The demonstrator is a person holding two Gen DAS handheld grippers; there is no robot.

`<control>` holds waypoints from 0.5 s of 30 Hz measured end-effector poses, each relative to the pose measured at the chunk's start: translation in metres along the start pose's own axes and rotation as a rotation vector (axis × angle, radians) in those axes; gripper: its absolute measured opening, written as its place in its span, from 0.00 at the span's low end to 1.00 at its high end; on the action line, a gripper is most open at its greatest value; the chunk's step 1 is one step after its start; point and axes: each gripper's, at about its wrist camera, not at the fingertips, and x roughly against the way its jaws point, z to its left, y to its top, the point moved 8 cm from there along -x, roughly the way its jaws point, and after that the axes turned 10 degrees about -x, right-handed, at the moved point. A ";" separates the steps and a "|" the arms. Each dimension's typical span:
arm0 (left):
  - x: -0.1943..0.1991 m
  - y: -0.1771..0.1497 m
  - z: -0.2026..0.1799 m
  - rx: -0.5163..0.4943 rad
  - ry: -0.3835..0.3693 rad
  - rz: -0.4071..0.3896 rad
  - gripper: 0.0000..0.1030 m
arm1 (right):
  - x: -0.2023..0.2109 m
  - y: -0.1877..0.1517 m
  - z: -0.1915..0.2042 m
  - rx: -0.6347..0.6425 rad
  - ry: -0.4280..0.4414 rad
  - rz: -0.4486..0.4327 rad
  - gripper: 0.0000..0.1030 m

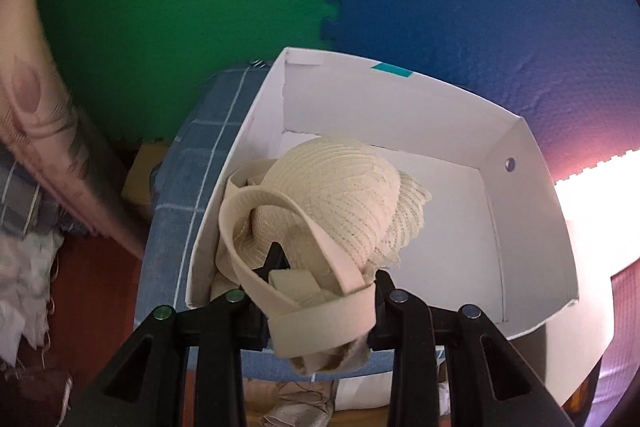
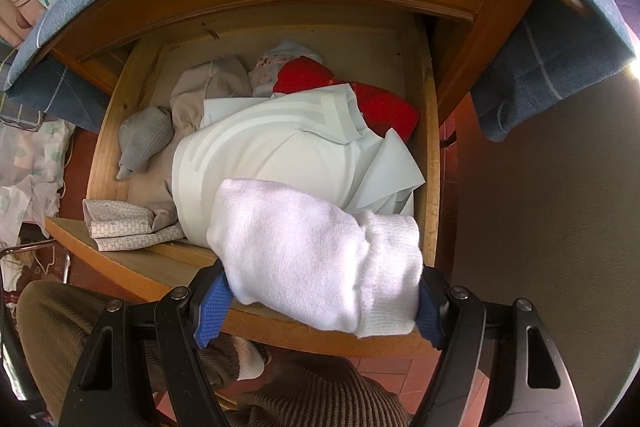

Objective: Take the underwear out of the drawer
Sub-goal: 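Lower the cream underwear into the white box and open the left tool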

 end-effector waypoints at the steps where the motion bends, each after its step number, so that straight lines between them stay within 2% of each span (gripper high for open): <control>1: 0.001 0.000 0.000 0.015 0.012 0.008 0.32 | 0.000 0.000 0.000 0.000 -0.001 -0.002 0.70; 7: 0.006 -0.007 -0.003 0.082 0.065 0.033 0.32 | 0.000 0.000 0.000 -0.001 0.001 -0.001 0.70; 11: 0.002 -0.007 -0.009 0.086 0.090 0.034 0.32 | 0.000 0.000 0.000 0.000 0.001 -0.003 0.70; 15: 0.002 -0.004 -0.012 0.096 0.076 0.023 0.41 | 0.000 0.000 0.000 -0.001 0.002 -0.004 0.71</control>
